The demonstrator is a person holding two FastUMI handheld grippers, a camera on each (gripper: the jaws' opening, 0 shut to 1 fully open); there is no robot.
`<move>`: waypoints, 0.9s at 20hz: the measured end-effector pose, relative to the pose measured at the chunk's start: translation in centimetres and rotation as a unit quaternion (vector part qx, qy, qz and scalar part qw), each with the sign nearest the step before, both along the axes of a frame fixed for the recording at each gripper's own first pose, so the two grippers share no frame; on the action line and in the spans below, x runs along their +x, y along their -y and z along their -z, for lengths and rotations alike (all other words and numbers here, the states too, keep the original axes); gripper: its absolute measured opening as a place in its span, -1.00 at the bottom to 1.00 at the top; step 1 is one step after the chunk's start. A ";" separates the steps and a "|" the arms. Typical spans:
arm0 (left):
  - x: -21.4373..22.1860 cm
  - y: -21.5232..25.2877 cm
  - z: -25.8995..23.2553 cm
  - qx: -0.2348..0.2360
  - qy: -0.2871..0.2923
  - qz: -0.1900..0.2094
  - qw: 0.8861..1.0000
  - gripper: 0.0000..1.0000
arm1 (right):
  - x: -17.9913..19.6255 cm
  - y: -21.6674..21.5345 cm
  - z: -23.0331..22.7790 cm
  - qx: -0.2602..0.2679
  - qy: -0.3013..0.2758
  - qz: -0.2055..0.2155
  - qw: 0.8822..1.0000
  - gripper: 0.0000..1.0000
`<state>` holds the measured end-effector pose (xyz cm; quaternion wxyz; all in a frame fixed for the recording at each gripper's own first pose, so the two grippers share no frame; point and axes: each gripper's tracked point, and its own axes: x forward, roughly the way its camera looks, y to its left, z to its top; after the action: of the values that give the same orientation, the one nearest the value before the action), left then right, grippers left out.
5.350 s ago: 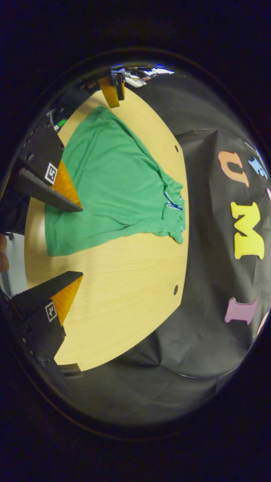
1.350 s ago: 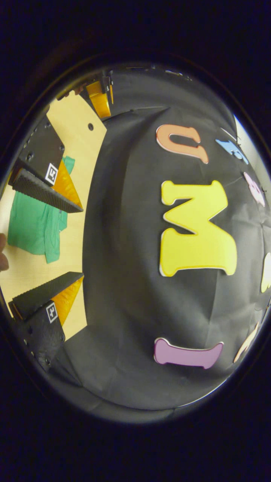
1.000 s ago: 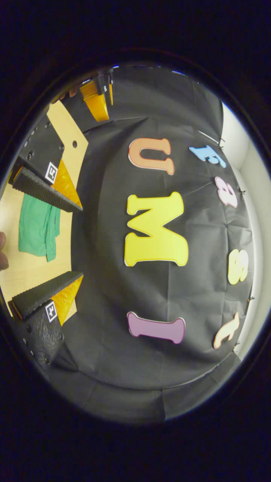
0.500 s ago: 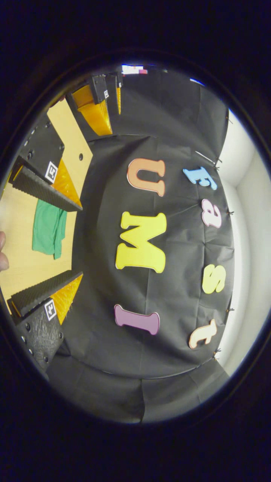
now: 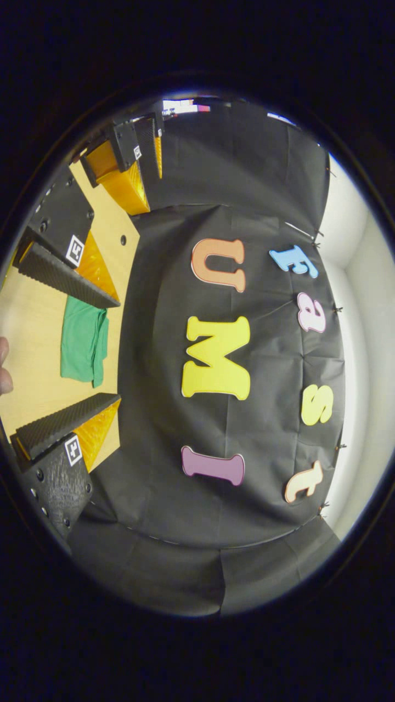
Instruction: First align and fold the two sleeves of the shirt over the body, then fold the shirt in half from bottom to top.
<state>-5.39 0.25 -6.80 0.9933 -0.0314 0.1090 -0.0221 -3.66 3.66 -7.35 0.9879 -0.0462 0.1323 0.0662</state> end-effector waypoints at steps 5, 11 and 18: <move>0.4 -0.3 -0.6 0.006 0.009 -0.001 1.000 1.00 | 0.3 -0.2 -0.1 0.008 -0.002 0.003 1.000 0.92; 1.2 -0.2 -0.6 0.000 0.007 0.001 1.000 1.00 | 0.5 -0.8 -0.7 0.001 0.012 -0.008 1.000 0.90; 1.5 -0.9 -1.0 -0.001 0.014 -0.002 1.000 1.00 | 1.5 -1.4 -1.0 0.009 0.011 -0.008 1.000 0.91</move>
<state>-3.92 1.16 -5.76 0.9947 -0.0327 0.0955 -0.0211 -2.14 5.03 -6.34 0.9891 -0.0392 0.1204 0.0751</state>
